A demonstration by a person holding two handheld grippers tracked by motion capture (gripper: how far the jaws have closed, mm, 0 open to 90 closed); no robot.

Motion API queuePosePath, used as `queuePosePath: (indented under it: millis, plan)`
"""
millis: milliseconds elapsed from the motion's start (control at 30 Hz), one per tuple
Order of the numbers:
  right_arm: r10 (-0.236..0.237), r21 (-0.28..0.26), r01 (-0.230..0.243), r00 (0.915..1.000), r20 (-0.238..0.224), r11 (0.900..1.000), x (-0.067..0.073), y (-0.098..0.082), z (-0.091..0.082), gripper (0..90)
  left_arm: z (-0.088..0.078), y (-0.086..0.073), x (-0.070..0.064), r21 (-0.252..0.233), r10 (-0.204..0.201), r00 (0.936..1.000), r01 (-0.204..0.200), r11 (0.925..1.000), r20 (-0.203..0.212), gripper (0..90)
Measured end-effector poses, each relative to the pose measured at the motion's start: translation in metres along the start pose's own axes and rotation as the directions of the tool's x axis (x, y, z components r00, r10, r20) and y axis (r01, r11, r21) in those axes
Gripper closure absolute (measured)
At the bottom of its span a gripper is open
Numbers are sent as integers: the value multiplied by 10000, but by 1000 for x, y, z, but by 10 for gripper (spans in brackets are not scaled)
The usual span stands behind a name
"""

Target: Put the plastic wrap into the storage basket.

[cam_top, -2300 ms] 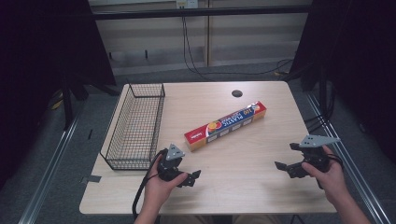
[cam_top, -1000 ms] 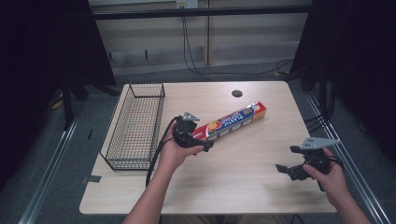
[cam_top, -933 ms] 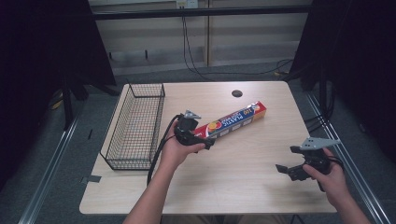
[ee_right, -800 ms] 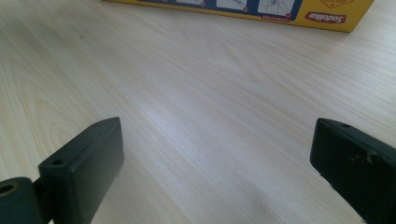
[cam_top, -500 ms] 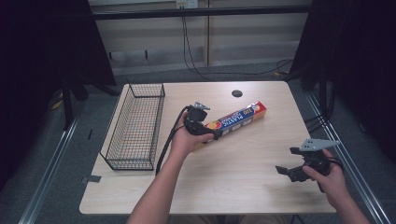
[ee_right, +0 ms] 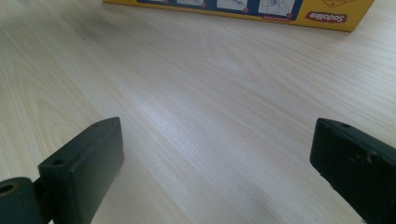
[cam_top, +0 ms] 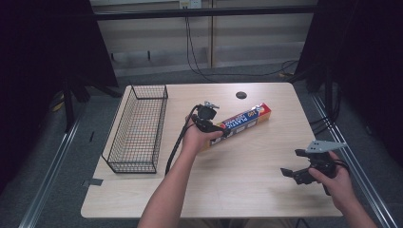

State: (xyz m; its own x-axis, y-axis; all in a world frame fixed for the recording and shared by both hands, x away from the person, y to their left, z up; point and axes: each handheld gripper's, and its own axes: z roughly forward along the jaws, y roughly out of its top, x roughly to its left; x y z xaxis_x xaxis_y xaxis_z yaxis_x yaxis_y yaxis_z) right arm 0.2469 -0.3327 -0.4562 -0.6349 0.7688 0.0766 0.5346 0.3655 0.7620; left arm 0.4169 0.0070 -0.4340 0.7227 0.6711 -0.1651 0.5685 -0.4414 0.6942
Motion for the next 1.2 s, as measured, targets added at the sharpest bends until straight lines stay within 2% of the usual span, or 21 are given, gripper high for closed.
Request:
queuePosePath:
  millis: [67,200,367,400,433,500,600,667,700,800,933,1000,1133,1200]
  plan:
    - [-12,-4,12,10000,8,10000,0,0,0,29,9,0,1,-23,-133,9999,133,9999,61,28]
    - [5,-2,-5,10000,-16,10000,0,-1,0,29,18,-1,3,50,-5,10000,6,10000,-88,29]
    - [5,-5,-5,10000,-58,10000,-1,-1,1,29,24,-3,8,142,-100,9996,104,9998,-272,30]
    - [1,-23,-1,10000,-50,10000,-1,-1,1,29,25,-3,9,181,-74,9998,78,9998,-205,32]
    - [-4,-19,4,10000,-51,10000,-1,-1,1,29,27,-3,9,86,-237,9996,239,9997,-182,33]
    - [11,-17,-11,10000,-50,10000,-1,-1,1,29,28,-3,11,214,-130,9999,132,9997,-76,35]
    - [-8,-55,8,10000,-47,10000,-2,-1,0,29,32,-4,12,341,-225,9997,226,9992,-33,48]
    - [-1,-100,0,10000,-71,9999,-2,-1,0,29,35,-5,11,349,-139,9998,144,9993,-163,57]
    - [33,-103,-33,10000,-74,9999,-2,-1,0,28,35,-5,11,365,-243,9997,244,9990,-32,63]
    - [35,-87,-35,10000,-93,10000,-3,-1,0,29,38,-5,11,356,-99,9999,100,9993,-28,95]
    - [55,-125,-57,9999,-105,9999,-2,0,0,29,41,-4,10,332,-152,9999,151,9993,7,114]
    - [40,-112,-41,10000,-82,9999,-2,0,0,28,44,-4,10,437,-42,10000,46,9990,-88,137]
    - [39,-100,-39,9999,-93,9999,-3,0,0,29,46,-5,10,625,-147,9997,158,9979,-184,216]
    - [37,-127,-38,10000,-87,9999,-3,0,-1,29,46,-5,10,654,-150,9997,161,9977,-174,221]
